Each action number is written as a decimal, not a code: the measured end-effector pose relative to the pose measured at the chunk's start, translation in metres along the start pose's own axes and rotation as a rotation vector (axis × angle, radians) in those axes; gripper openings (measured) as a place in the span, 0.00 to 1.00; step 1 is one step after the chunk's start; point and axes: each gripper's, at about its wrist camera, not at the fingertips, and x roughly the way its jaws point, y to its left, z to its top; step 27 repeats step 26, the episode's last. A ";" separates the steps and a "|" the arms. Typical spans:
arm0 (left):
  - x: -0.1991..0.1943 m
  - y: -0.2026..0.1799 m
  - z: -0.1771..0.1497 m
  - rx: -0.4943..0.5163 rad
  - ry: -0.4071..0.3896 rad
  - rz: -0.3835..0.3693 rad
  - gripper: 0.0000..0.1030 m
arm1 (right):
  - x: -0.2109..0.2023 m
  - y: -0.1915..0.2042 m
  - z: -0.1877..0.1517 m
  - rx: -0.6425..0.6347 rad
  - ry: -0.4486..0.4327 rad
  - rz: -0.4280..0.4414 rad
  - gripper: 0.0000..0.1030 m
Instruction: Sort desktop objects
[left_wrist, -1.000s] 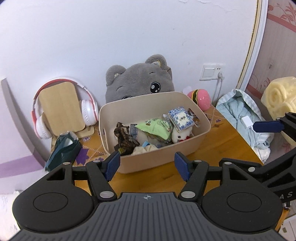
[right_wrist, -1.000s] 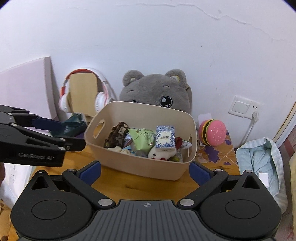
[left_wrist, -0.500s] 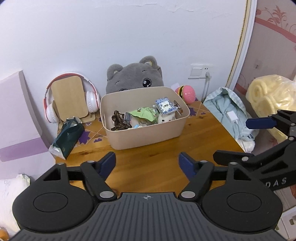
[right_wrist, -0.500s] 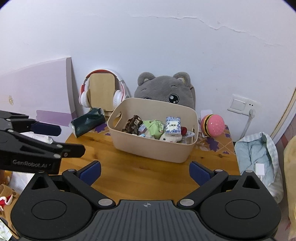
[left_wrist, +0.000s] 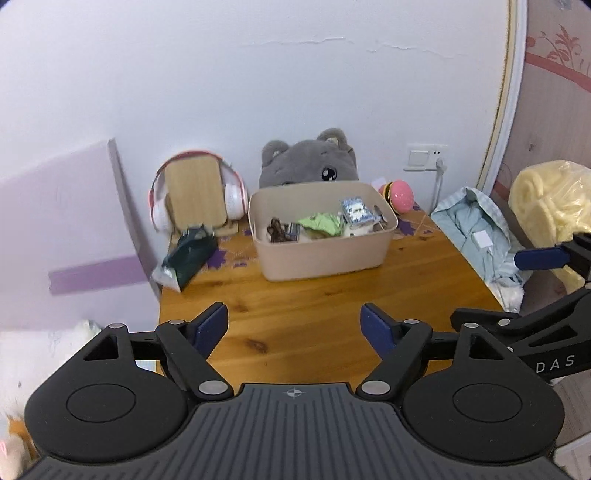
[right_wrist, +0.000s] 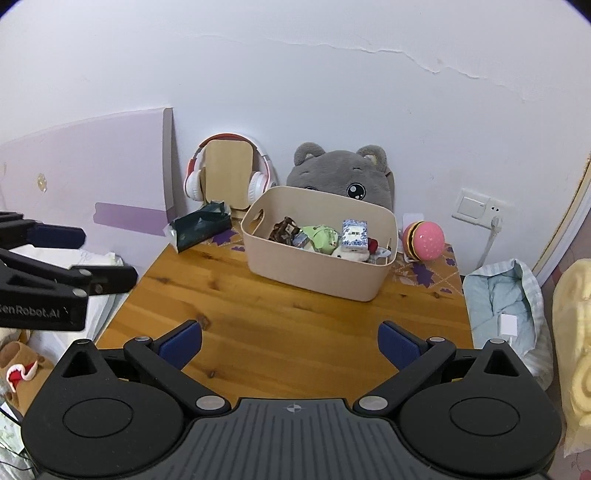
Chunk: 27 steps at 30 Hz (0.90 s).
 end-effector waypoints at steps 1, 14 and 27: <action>-0.004 0.002 -0.002 -0.021 0.011 -0.017 0.78 | -0.004 0.001 -0.003 0.003 0.001 0.003 1.00; -0.024 -0.010 -0.028 -0.024 0.068 -0.023 0.78 | -0.024 0.004 -0.022 -0.004 0.018 0.016 1.00; -0.029 -0.016 -0.038 -0.026 0.099 -0.002 0.78 | -0.029 0.006 -0.031 -0.023 0.037 0.019 1.00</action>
